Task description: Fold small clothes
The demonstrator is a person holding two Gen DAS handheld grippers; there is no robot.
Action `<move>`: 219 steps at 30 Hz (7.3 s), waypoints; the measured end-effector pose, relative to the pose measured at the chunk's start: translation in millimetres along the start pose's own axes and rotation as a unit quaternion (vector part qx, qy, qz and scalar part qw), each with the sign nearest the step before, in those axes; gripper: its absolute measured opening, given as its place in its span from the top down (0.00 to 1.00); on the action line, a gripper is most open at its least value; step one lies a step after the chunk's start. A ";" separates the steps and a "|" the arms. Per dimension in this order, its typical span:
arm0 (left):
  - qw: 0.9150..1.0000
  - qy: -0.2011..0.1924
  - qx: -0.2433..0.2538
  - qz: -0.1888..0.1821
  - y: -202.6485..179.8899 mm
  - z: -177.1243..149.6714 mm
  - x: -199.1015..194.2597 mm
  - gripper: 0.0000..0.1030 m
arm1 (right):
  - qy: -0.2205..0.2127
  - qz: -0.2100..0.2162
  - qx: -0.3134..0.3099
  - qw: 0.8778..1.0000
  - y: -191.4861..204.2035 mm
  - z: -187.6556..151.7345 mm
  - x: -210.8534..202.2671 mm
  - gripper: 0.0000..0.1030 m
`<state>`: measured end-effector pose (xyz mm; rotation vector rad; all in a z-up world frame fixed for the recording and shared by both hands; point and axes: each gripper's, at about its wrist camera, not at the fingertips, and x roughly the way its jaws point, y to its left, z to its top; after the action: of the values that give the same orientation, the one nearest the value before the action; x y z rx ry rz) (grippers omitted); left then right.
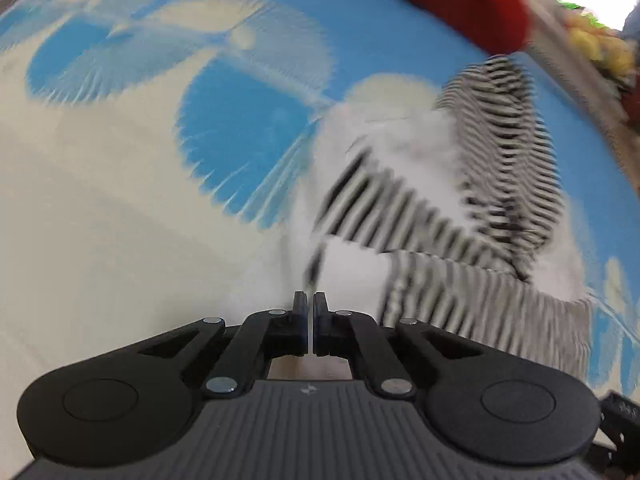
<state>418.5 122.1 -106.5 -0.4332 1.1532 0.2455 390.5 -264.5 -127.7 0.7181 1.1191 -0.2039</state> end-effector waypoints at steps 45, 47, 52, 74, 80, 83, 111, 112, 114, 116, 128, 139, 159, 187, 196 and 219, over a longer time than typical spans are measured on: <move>0.957 -0.168 0.225 -0.074 -183.5 126.8 2.5 0.92 | -0.138 -0.086 -0.287 0.944 15.1 39.6 -66.3 0.43; 0.958 -0.154 0.228 -0.077 -203.7 158.3 34.9 0.92 | -0.135 -0.088 -0.288 0.944 11.1 40.1 -64.3 0.43; 0.965 -0.142 0.208 -0.077 -233.7 224.3 108.3 0.91 | -0.136 -0.099 -0.271 0.948 0.3 46.7 -58.7 0.43; 0.912 -0.204 0.330 -0.134 -270.4 214.7 102.1 0.99 | -0.134 -0.084 -0.209 0.965 -6.7 69.1 -60.7 0.43; 0.826 -0.181 0.475 -0.244 -180.5 30.6 -42.4 0.99 | -0.172 -0.037 -0.151 0.973 -8.6 76.5 -90.7 0.46; 0.823 -0.098 0.498 -0.254 -121.4 -37.1 -75.0 0.97 | -0.196 -0.017 -0.133 0.971 -10.6 74.5 -107.1 0.55; 0.990 0.032 0.065 -0.124 -47.5 -15.7 1.1 0.97 | 0.029 0.058 -0.018 0.998 -19.2 38.7 -6.2 0.96; 0.988 -0.017 0.070 -0.137 -46.8 -10.0 -15.6 0.97 | 0.019 0.079 -0.003 0.997 -20.0 40.2 -12.7 0.96; 0.977 -0.110 0.058 -0.173 -40.6 1.2 -45.3 0.97 | -0.026 0.134 0.020 0.990 -20.6 44.3 -35.6 0.96; 0.966 -0.162 0.038 -0.197 -30.5 7.3 -61.5 0.97 | -0.083 0.173 0.018 0.981 -18.9 46.8 -61.6 0.96; 0.987 0.071 -0.062 -0.127 9.8 0.8 17.5 0.62 | 0.030 0.036 0.008 0.999 -38.0 31.7 -22.1 0.83; 0.992 0.002 -0.018 -0.121 -8.5 -1.6 3.5 0.99 | 0.016 0.065 0.010 0.998 -34.8 27.0 -14.8 0.96; 0.992 -0.014 0.033 -0.123 -26.1 -6.5 -1.2 0.81 | -0.036 0.094 -0.033 0.994 -17.9 31.4 -33.5 0.64; 0.990 0.066 0.114 -0.055 -36.6 -33.2 27.4 0.94 | 0.044 0.034 -0.025 0.998 -20.0 15.3 -8.2 0.57; 0.981 -0.062 0.133 -0.126 -21.9 -42.0 -97.8 0.75 | -0.083 0.063 -0.068 0.992 -7.9 0.3 -109.1 0.58; 0.993 0.016 0.096 -0.061 119.7 -213.5 -98.4 0.42 | -0.046 -0.040 -0.107 0.992 -185.8 -132.3 -140.5 0.50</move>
<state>155.1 135.5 -112.1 -0.3367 1.1655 0.0197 137.6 -351.8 -115.4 0.4690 1.0641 -0.1808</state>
